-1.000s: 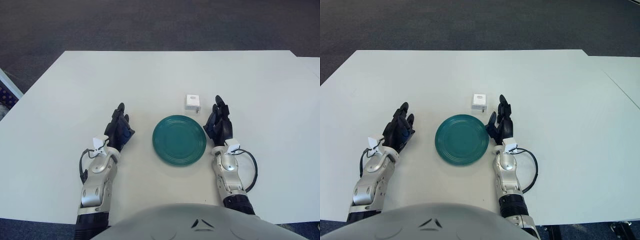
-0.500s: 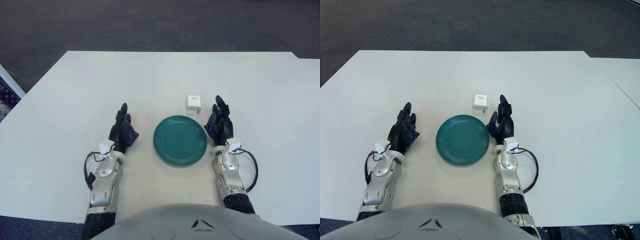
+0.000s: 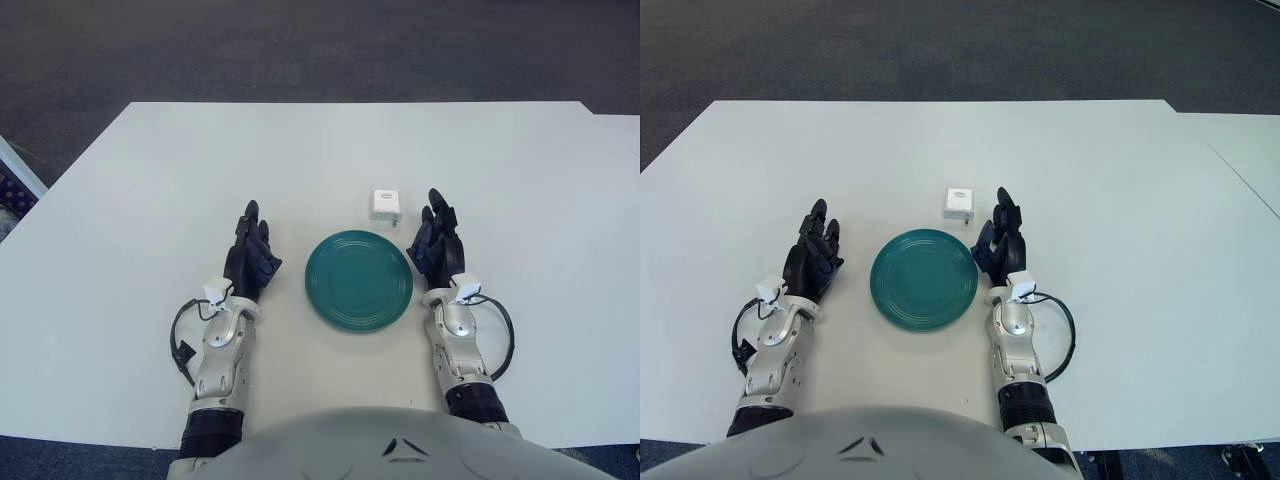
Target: Put the charger into the plate.
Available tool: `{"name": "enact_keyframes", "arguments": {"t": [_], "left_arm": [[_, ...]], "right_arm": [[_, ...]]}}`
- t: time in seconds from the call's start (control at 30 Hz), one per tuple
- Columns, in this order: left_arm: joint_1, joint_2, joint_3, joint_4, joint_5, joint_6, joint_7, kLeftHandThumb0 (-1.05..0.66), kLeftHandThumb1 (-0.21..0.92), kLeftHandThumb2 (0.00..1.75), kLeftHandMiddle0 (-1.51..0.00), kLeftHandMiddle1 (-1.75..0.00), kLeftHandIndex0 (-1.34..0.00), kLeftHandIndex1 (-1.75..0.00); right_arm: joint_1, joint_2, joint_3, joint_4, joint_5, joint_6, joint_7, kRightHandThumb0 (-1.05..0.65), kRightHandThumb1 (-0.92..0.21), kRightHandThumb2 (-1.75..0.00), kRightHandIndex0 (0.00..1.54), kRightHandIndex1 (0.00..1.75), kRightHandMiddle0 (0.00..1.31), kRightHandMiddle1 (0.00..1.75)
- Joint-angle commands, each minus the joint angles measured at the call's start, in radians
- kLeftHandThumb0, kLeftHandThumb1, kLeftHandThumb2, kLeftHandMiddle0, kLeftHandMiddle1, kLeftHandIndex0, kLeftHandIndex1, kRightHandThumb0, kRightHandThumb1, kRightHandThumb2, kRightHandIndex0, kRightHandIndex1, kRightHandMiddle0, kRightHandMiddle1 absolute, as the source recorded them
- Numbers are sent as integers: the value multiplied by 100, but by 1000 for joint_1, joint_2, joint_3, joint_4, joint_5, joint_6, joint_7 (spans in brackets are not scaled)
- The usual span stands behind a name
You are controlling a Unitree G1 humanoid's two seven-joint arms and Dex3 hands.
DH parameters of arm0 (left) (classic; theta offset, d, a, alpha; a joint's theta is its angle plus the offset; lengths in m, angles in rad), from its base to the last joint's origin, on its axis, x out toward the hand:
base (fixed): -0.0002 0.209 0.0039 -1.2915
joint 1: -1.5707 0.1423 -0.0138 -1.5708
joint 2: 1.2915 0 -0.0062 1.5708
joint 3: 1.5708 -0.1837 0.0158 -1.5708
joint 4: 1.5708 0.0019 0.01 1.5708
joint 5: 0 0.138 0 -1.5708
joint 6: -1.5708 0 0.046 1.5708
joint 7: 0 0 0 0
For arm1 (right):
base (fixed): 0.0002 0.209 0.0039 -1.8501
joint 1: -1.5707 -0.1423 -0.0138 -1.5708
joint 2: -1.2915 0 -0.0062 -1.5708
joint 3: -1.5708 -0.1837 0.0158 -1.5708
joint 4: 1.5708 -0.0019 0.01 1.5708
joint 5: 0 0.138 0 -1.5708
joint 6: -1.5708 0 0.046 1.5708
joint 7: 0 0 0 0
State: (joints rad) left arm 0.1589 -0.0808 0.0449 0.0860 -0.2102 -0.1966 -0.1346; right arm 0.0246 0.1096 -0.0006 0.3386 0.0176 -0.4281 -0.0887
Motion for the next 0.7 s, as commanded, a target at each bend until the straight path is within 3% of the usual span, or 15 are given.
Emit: {"name": "enact_keyframes", "arguments": {"t": [0.0, 0.13, 0.27, 0.33, 0.4, 0.67], "left_arm": [[11, -3, 6, 57, 2, 4, -1, -105, 92, 118, 0, 0, 0, 0], [4, -3, 6, 83, 4, -18, -2, -105, 92, 117, 0, 0, 0, 0], [-6, -10, 9, 103, -12, -27, -6, -105, 92, 116, 0, 0, 0, 0], [-10, -16, 12, 114, -20, -26, -5, -105, 92, 116, 0, 0, 0, 0], [-12, -14, 8, 128, 2, -37, 9, -105, 92, 116, 0, 0, 0, 0], [-30, -22, -16, 139, 62, -34, 44, -105, 92, 116, 0, 0, 0, 0]], "right_arm": [[33, -8, -13, 47, 6, 46, 5, -67, -92, -95, 4, 0, 0, 27], [22, -23, -33, 38, 23, 108, 10, -67, -92, -93, 4, 0, 0, 27], [15, -96, -84, 3, 66, 193, 65, -69, -92, -91, 4, 0, 0, 27], [-26, -152, -124, 59, 90, 215, 103, -72, -92, -91, 5, 0, 0, 27], [-85, -197, -151, 148, 102, 219, 134, -75, -92, -92, 5, 1, 0, 27], [-142, -195, -156, 243, 121, 173, 190, -83, -92, -96, 7, 1, 0, 29]]}}
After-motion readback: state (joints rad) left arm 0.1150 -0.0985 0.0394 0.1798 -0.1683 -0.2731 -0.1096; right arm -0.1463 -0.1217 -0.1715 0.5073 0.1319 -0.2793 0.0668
